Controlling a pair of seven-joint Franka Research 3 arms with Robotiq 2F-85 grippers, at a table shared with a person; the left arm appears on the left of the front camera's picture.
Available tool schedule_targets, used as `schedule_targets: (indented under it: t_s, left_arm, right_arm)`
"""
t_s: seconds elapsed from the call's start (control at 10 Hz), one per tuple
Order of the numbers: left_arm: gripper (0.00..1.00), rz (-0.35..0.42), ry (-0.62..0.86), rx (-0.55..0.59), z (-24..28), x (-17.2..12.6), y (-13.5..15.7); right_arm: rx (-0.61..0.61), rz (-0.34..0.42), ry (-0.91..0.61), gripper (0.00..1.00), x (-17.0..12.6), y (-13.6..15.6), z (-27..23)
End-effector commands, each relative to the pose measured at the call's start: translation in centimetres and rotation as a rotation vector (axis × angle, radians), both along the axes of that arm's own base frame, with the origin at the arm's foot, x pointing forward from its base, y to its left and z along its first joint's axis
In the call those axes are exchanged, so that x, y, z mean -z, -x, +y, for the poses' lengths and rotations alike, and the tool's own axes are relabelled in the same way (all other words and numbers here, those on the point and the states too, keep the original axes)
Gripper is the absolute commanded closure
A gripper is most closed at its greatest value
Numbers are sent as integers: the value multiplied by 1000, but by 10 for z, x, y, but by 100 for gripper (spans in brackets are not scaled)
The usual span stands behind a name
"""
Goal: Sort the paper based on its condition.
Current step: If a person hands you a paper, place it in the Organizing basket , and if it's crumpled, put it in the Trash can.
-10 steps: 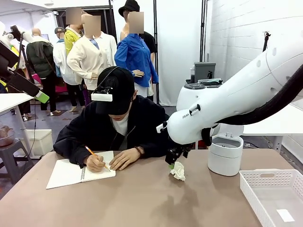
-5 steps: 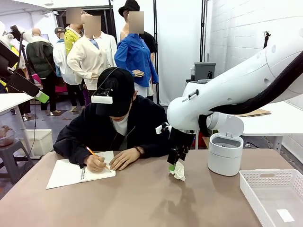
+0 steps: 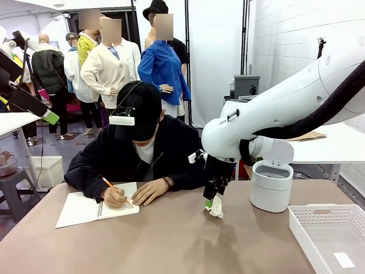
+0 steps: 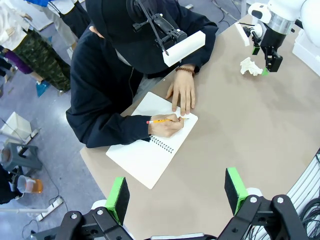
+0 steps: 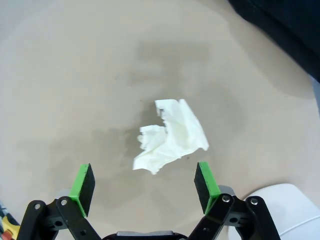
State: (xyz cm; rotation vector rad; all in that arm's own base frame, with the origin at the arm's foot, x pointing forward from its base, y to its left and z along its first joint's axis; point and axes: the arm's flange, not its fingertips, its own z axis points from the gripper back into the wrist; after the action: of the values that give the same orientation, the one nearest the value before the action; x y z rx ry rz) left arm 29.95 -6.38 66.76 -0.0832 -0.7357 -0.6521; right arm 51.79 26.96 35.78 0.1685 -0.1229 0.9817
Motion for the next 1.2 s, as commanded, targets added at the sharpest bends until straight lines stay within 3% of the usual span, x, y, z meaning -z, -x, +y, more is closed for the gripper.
schedule_targets:
  t_s: [0.0,0.4,0.9,1.0,1.1]
  left_arm:
    - [0,3,5,1,1,-1,0]
    - [0,3,5,1,1,-1,0]
    - [0,3,5,1,1,-1,0]
    - [0,3,5,1,1,-1,0]
    - [0,3,5,1,1,-1,0]
  right_arm:
    - [-69,-18,38,0,11,-19,0]
    - [-110,48,-2,0,34,-26,4]
    - [-103,-5,41,0,61,-39,-1]
    - [-85,44,42,0,56,-29,1]
    - [-85,44,42,0,56,-29,1]
